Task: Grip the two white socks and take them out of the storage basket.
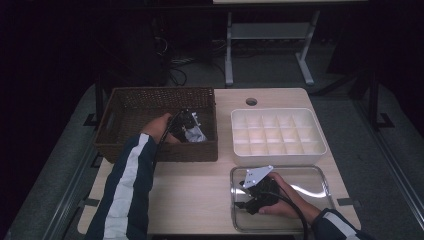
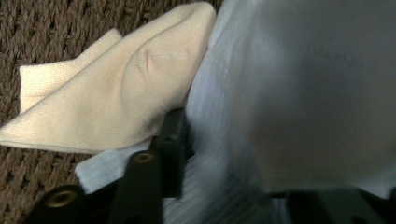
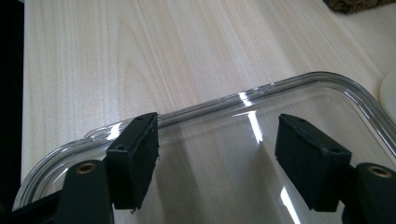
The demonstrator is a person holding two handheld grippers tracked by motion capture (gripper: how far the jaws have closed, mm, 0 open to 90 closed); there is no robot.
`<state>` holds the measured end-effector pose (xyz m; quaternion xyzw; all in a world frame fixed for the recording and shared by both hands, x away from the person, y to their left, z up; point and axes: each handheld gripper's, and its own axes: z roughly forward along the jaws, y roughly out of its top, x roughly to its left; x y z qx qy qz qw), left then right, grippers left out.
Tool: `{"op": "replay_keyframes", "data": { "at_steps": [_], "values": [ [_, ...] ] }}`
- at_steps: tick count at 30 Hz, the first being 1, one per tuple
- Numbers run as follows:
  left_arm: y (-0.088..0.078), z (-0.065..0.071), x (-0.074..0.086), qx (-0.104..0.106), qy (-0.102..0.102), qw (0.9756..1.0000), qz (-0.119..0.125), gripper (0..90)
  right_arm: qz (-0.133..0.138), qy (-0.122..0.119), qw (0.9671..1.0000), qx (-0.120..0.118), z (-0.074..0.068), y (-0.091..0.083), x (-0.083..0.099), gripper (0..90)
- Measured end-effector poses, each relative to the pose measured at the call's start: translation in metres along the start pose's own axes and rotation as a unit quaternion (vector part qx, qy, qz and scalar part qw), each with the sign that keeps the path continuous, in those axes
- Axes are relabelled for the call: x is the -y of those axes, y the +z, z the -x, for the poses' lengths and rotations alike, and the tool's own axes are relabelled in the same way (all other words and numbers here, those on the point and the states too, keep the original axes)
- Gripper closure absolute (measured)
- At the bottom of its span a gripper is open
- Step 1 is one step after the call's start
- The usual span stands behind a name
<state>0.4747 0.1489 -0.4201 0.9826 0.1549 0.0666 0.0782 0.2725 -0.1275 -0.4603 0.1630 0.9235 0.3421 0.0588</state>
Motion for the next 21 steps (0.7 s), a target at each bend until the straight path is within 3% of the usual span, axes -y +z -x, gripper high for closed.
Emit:
{"op": "replay_keyframes", "data": {
  "at_steps": [2, 6, 10, 13, 14, 17, 21],
  "values": [
    [-0.007, -0.001, 0.001, -0.013, 0.000, 0.9999, 0.011, 77.4, -0.001, 0.001, 1.0000, 0.001, 0.000, -0.001, 0.000, 29.6],
    [-0.031, -0.004, 0.012, -0.036, -0.022, 0.9967, 0.069, 81.0, -0.002, -0.004, 1.0000, 0.006, 0.001, -0.001, 0.001, 29.6],
    [-0.058, -0.006, 0.026, -0.065, -0.052, 0.9874, 0.135, 82.0, -0.002, 0.004, 1.0000, 0.005, -0.001, -0.001, 0.000, 29.7],
    [-0.071, -0.007, 0.033, -0.088, -0.057, 0.9831, 0.150, 82.6, -0.003, 0.003, 1.0000, 0.003, -0.002, -0.001, -0.001, 29.8],
    [-0.076, -0.006, 0.036, -0.090, -0.063, 0.9804, 0.163, 82.7, -0.001, 0.002, 1.0000, 0.004, -0.002, -0.001, 0.000, 29.7],
    [-0.082, -0.002, 0.040, -0.098, -0.066, 0.9757, 0.184, 83.1, -0.003, 0.007, 1.0000, 0.004, -0.002, -0.002, -0.001, 30.0],
    [-0.087, 0.003, 0.045, -0.112, -0.083, 0.9636, 0.228, 83.3, -0.002, 0.004, 1.0000, 0.005, -0.002, -0.001, 0.000, 30.1]
  ]
}}
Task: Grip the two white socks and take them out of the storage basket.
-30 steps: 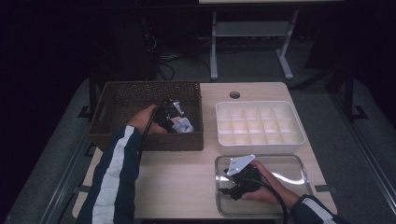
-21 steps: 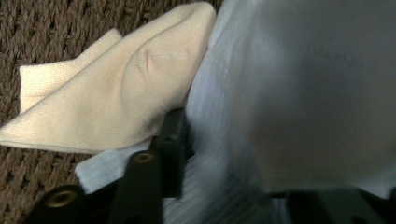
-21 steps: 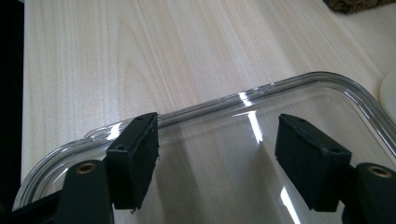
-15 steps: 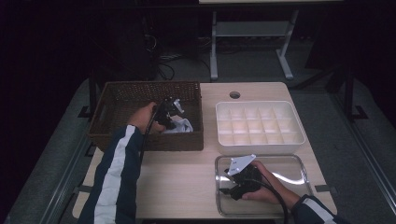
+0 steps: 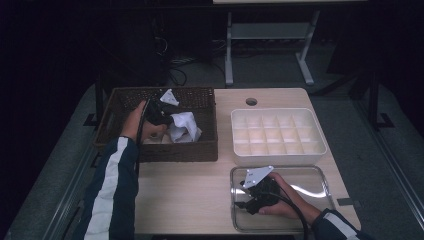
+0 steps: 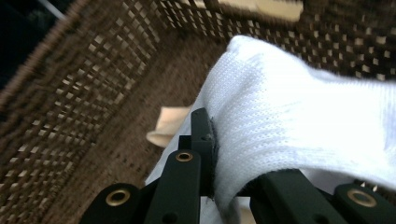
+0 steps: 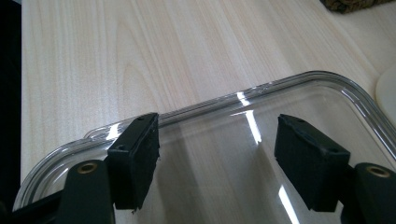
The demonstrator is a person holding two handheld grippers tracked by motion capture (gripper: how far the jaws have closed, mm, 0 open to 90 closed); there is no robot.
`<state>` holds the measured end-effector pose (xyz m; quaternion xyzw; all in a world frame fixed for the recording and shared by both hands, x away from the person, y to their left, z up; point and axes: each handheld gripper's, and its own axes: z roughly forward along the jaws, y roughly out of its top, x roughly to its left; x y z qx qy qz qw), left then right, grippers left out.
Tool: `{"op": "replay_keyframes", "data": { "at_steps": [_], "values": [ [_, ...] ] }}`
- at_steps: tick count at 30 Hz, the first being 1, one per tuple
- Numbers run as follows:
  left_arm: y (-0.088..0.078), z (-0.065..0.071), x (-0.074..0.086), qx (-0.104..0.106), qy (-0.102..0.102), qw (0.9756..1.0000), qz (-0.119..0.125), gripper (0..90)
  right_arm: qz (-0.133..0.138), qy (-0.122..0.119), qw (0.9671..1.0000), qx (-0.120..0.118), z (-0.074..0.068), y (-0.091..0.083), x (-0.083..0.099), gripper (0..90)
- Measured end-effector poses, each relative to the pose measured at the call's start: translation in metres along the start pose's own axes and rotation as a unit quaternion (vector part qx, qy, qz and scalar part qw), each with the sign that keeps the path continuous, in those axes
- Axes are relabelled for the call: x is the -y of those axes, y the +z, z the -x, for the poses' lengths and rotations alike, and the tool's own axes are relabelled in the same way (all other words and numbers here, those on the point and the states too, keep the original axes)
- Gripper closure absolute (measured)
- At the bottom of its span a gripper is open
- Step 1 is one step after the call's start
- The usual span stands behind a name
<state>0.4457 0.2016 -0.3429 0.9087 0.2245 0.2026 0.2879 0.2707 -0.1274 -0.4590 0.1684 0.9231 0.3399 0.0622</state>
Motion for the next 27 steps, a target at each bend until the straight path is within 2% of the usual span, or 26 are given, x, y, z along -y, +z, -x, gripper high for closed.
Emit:
{"op": "replay_keyframes", "data": {
  "at_steps": [2, 5, 6, 7, 9, 11, 12, 14, 15, 17, 18, 23, 25, 27],
  "values": [
    [-0.002, 0.002, 0.001, -0.005, -0.003, 0.9999, 0.014, 83.5, 0.000, -0.005, 1.0000, 0.002, 0.000, 0.000, 0.000, 30.1],
    [-0.007, 0.002, 0.002, -0.009, -0.024, 0.9987, 0.045, 83.6, 0.004, -0.005, 1.0000, 0.003, 0.001, -0.001, 0.000, 30.1],
    [-0.010, 0.002, 0.003, -0.009, -0.031, 0.9979, 0.057, 83.6, 0.005, -0.004, 1.0000, 0.002, 0.001, -0.001, 0.000, 30.0],
    [-0.014, 0.001, 0.004, -0.021, -0.042, 0.9967, 0.066, 83.7, 0.007, 0.000, 1.0000, 0.002, 0.002, -0.001, 0.000, 30.0],
    [-0.021, -0.002, 0.006, -0.019, -0.054, 0.9944, 0.089, 83.7, 0.010, 0.007, 0.9999, 0.004, 0.002, -0.002, -0.001, 30.0],
    [-0.028, -0.002, 0.007, -0.034, -0.066, 0.9912, 0.110, 83.7, 0.013, 0.011, 0.9998, 0.003, 0.002, -0.004, -0.001, 30.1],
    [-0.032, -0.001, 0.008, -0.031, -0.070, 0.9896, 0.122, 83.7, 0.015, 0.009, 0.9998, 0.006, 0.003, -0.004, -0.001, 30.1],
    [-0.038, 0.003, 0.010, -0.040, -0.075, 0.9858, 0.145, 83.7, 0.024, 0.016, 0.9995, 0.010, 0.005, -0.006, -0.001, 30.5],
    [-0.042, 0.007, 0.010, -0.034, -0.077, 0.9840, 0.157, 83.7, 0.026, 0.019, 0.9994, 0.012, 0.005, -0.007, -0.001, 30.5],
    [-0.048, 0.012, 0.011, -0.039, -0.075, 0.9820, 0.169, 83.8, 0.030, 0.024, 0.9991, 0.015, 0.005, -0.008, -0.001, 30.5],
    [-0.052, 0.014, 0.011, -0.039, -0.074, 0.9803, 0.179, 83.8, 0.032, 0.031, 0.9989, 0.013, 0.005, -0.008, -0.002, 30.5],
    [-0.070, 0.025, 0.011, -0.022, -0.082, 0.9708, 0.224, 84.0, 0.034, 0.028, 0.9989, 0.015, 0.004, -0.007, -0.002, 30.4],
    [-0.075, 0.030, 0.011, -0.018, -0.078, 0.9694, 0.232, 84.0, 0.037, 0.030, 0.9988, 0.016, 0.004, -0.008, -0.003, 30.4],
    [-0.080, 0.036, 0.011, -0.017, -0.081, 0.9662, 0.244, 84.0, 0.037, 0.031, 0.9987, 0.017, 0.005, -0.008, -0.003, 30.4]
  ]
}}
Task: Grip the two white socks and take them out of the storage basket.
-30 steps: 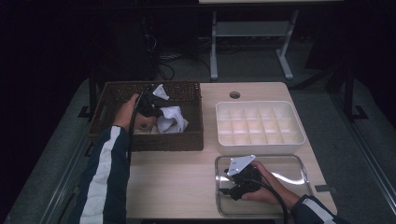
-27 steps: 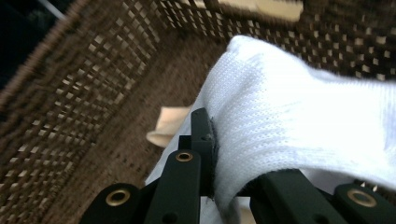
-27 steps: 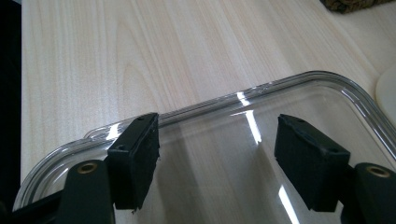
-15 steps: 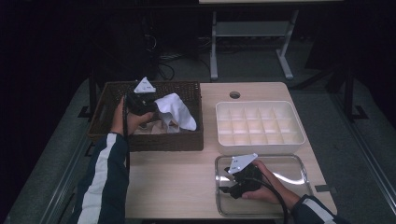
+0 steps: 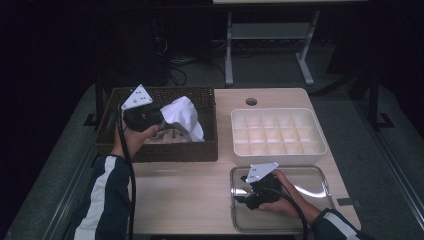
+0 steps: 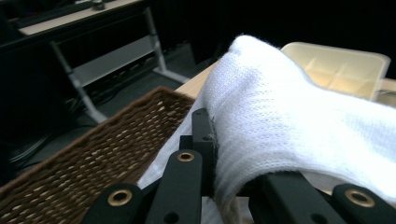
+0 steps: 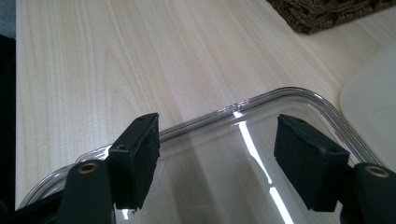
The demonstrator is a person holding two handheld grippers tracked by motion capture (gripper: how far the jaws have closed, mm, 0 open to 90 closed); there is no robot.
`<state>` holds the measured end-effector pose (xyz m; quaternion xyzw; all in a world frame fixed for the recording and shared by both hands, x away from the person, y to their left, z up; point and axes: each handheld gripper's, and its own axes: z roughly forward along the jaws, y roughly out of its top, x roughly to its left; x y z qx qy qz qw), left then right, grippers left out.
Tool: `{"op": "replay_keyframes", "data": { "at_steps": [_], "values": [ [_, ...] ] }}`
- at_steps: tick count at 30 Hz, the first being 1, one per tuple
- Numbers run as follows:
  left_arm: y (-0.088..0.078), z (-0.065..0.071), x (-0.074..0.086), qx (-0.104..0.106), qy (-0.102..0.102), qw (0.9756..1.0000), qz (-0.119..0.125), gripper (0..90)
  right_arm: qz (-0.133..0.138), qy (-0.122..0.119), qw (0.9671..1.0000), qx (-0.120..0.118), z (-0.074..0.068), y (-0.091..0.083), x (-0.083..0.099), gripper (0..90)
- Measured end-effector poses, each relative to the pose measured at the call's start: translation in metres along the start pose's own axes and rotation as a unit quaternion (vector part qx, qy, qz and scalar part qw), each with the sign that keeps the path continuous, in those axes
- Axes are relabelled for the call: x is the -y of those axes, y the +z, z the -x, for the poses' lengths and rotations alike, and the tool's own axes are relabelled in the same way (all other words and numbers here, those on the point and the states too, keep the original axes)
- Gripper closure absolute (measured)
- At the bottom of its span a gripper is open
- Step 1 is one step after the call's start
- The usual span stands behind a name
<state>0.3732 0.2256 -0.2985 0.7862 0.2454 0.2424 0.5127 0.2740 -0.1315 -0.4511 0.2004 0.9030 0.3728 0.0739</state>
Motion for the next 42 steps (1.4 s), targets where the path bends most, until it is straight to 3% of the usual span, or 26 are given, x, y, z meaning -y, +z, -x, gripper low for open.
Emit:
{"op": "replay_keyframes", "data": {
  "at_steps": [6, 10, 14, 17, 21, 24, 27, 29, 31, 33, 34, 36, 37, 42],
  "values": [
    [-0.016, 0.021, -0.005, 0.015, 0.013, 0.9996, 0.019, 84.1, 0.001, 0.006, 1.0000, 0.000, 0.000, -0.001, -0.001, 30.5],
    [-0.031, 0.042, -0.013, 0.041, 0.030, 0.9981, 0.037, 84.1, 0.008, 0.007, 0.9999, 0.004, 0.001, -0.003, -0.001, 30.6],
    [-0.043, 0.067, -0.016, 0.055, 0.052, 0.9963, 0.041, 84.1, 0.019, 0.012, 0.9997, 0.010, 0.001, -0.005, -0.002, 30.9],
    [-0.048, 0.083, -0.012, 0.074, 0.056, 0.9950, 0.037, 84.1, 0.028, 0.014, 0.9995, 0.008, 0.000, -0.007, -0.004, 30.9],
    [-0.050, 0.099, 0.008, 0.095, 0.057, 0.9938, 0.009, 84.0, 0.036, 0.014, 0.9992, 0.012, -0.001, -0.009, -0.005, 31.6],
    [-0.044, 0.110, 0.029, 0.108, 0.058, 0.9920, -0.030, 84.0, 0.039, 0.010, 0.9991, 0.011, -0.002, -0.010, -0.006, 32.7],
    [-0.036, 0.114, 0.055, 0.116, 0.042, 0.9902, -0.065, 83.9, 0.044, 0.006, 0.9990, 0.010, -0.005, -0.011, -0.009, 36.4],
    [-0.030, 0.116, 0.072, 0.114, 0.040, 0.9881, -0.095, 83.7, 0.045, -0.013, 0.9988, 0.011, -0.006, -0.011, -0.013, 42.5],
    [-0.023, 0.115, 0.085, 0.113, 0.028, 0.9866, -0.114, 83.4, 0.049, -0.014, 0.9987, 0.008, -0.009, -0.009, -0.019, 48.6],
    [-0.015, 0.112, 0.100, 0.099, 0.022, 0.9854, -0.136, 82.4, 0.051, -0.026, 0.9983, 0.000, -0.013, -0.004, -0.028, 55.1],
    [-0.012, 0.111, 0.104, 0.094, 0.024, 0.9848, -0.144, 81.9, 0.050, -0.027, 0.9984, -0.003, -0.015, -0.001, -0.032, 58.0],
    [-0.006, 0.107, 0.114, 0.093, 0.006, 0.9847, -0.147, 81.1, 0.055, -0.033, 0.9979, -0.006, -0.019, 0.004, -0.041, 62.8],
    [-0.002, 0.105, 0.117, 0.081, 0.015, 0.9839, -0.158, 80.0, 0.056, -0.035, 0.9977, -0.015, -0.022, 0.008, -0.045, 64.9],
    [0.008, 0.100, 0.129, 0.073, 0.005, 0.9817, -0.176, 77.7, 0.032, -0.082, 0.9949, -0.048, -0.039, 0.035, -0.062, 72.1]
  ]
}}
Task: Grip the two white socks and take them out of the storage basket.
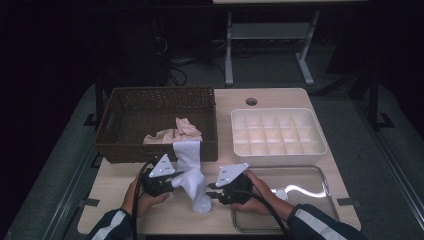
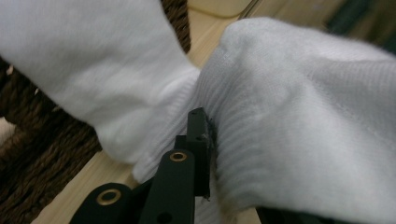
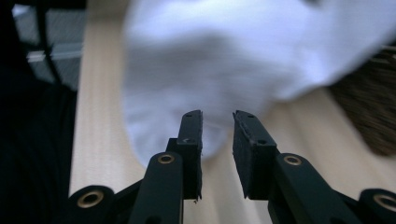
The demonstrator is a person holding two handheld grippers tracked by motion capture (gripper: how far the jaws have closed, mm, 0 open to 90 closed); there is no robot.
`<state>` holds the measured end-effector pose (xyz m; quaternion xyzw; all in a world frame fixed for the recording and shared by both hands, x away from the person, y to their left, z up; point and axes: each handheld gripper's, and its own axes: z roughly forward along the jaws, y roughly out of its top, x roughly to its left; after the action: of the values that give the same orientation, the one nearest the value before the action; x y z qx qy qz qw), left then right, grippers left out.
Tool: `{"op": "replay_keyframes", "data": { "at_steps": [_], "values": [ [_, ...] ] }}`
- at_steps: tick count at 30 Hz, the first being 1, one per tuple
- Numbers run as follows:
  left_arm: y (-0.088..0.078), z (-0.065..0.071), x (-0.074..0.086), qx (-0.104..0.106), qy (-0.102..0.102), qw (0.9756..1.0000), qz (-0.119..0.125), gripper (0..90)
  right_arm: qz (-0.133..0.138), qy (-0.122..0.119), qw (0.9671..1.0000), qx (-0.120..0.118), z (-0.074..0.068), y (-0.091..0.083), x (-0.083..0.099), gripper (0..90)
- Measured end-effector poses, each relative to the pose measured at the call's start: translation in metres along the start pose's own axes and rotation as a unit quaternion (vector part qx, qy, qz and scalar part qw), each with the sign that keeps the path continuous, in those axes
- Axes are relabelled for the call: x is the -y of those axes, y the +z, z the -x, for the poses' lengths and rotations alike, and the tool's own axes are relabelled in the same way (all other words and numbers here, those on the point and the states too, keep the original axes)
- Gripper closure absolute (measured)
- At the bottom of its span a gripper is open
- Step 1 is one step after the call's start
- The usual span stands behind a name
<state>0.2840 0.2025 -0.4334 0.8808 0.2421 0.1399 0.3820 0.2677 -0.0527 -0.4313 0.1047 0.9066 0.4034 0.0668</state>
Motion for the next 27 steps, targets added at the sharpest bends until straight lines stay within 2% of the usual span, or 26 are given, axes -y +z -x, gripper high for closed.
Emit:
{"op": "replay_keyframes", "data": {
  "at_steps": [3, 5, 6, 7, 8, 9, 10, 11, 12, 13, 14, 15, 16, 18, 20, 21, 22, 23, 24, 25, 26, 27],
  "values": [
    [0.005, -0.003, 0.006, -0.003, -0.014, 0.9999, -0.007, 71.6, -0.020, -0.039, 0.9989, -0.014, -0.008, 0.019, -0.001, 71.4],
    [0.007, -0.006, 0.010, -0.013, -0.006, 0.9997, -0.020, 68.0, -0.038, -0.049, 0.9979, -0.017, -0.012, 0.030, 0.001, 72.0],
    [0.008, -0.008, 0.012, -0.018, -0.011, 0.9995, -0.024, 65.1, -0.042, -0.051, 0.9976, -0.018, -0.013, 0.035, 0.002, 72.0],
    [0.007, -0.011, 0.014, -0.007, -0.022, 0.9995, -0.023, 64.9, -0.047, -0.058, 0.9971, -0.016, -0.014, 0.038, 0.003, 71.8],
    [0.006, -0.012, 0.016, -0.002, -0.026, 0.9995, -0.020, 64.7, -0.052, -0.056, 0.9970, -0.015, -0.014, 0.040, 0.004, 71.3],
    [0.006, -0.012, 0.017, -0.011, -0.021, 0.9995, -0.022, 64.6, -0.051, -0.050, 0.9972, -0.019, -0.012, 0.041, 0.005, 70.7],
    [0.005, -0.012, 0.018, -0.006, -0.019, 0.9994, -0.028, 64.1, -0.050, -0.041, 0.9977, -0.022, -0.010, 0.041, 0.006, 70.3],
    [0.004, -0.011, 0.019, 0.006, -0.008, 0.9996, -0.026, 71.7, -0.050, -0.039, 0.9978, -0.021, -0.008, 0.041, 0.006, 70.4],
    [0.003, -0.009, 0.019, 0.006, 0.008, 0.9995, -0.029, 74.3, -0.050, -0.036, 0.9979, -0.022, -0.007, 0.040, 0.007, 70.8],
    [0.002, -0.008, 0.018, -0.003, 0.011, 0.9991, -0.040, 76.5, -0.051, -0.030, 0.9979, -0.027, -0.005, 0.039, 0.008, 71.4],
    [0.003, -0.008, 0.019, -0.002, 0.008, 0.9991, -0.042, 77.1, -0.051, -0.021, 0.9980, -0.030, -0.003, 0.039, 0.009, 71.9],
    [0.003, -0.007, 0.020, 0.007, 0.005, 0.9991, -0.042, 81.2, -0.053, -0.018, 0.9979, -0.032, -0.002, 0.038, 0.010, 72.1],
    [0.004, -0.006, 0.021, 0.004, 0.007, 0.9985, -0.054, 83.3, -0.058, -0.017, 0.9976, -0.033, -0.001, 0.036, 0.011, 72.3],
    [0.004, -0.006, 0.023, 0.007, 0.001, 0.9982, -0.060, 81.6, -0.064, -0.014, 0.9972, -0.036, 0.001, 0.031, 0.014, 72.3],
    [0.001, -0.005, 0.024, 0.015, 0.006, 0.9978, -0.065, 84.1, -0.075, -0.010, 0.9965, -0.036, 0.003, 0.024, 0.018, 72.6],
    [-0.001, -0.005, 0.025, 0.027, -0.007, 0.9980, -0.058, 80.3, -0.077, -0.008, 0.9964, -0.036, 0.004, 0.022, 0.019, 72.1],
    [-0.002, -0.005, 0.025, 0.023, -0.011, 0.9983, -0.052, 73.7, -0.080, -0.005, 0.9961, -0.037, 0.004, 0.020, 0.021, 70.8],
    [-0.004, -0.006, 0.025, 0.008, -0.025, 0.9990, -0.037, 61.7, -0.077, -0.005, 0.9963, -0.037, 0.004, 0.019, 0.022, 70.4],
    [-0.006, -0.007, 0.024, 0.003, -0.037, 0.9991, -0.022, 49.8, -0.079, -0.002, 0.9963, -0.034, 0.005, 0.018, 0.023, 69.6],
    [-0.010, -0.010, 0.022, -0.003, -0.060, 0.9981, 0.009, 44.4, -0.081, -0.003, 0.9963, -0.031, 0.005, 0.018, 0.022, 67.8],
    [-0.015, -0.013, 0.019, -0.012, -0.068, 0.9971, 0.030, 40.0, -0.083, -0.012, 0.9962, -0.023, 0.005, 0.018, 0.021, 67.1],
    [-0.018, -0.015, 0.016, -0.018, -0.081, 0.9951, 0.054, 37.4, -0.086, -0.014, 0.9960, -0.022, 0.005, 0.018, 0.021, 67.2]
  ]
}}
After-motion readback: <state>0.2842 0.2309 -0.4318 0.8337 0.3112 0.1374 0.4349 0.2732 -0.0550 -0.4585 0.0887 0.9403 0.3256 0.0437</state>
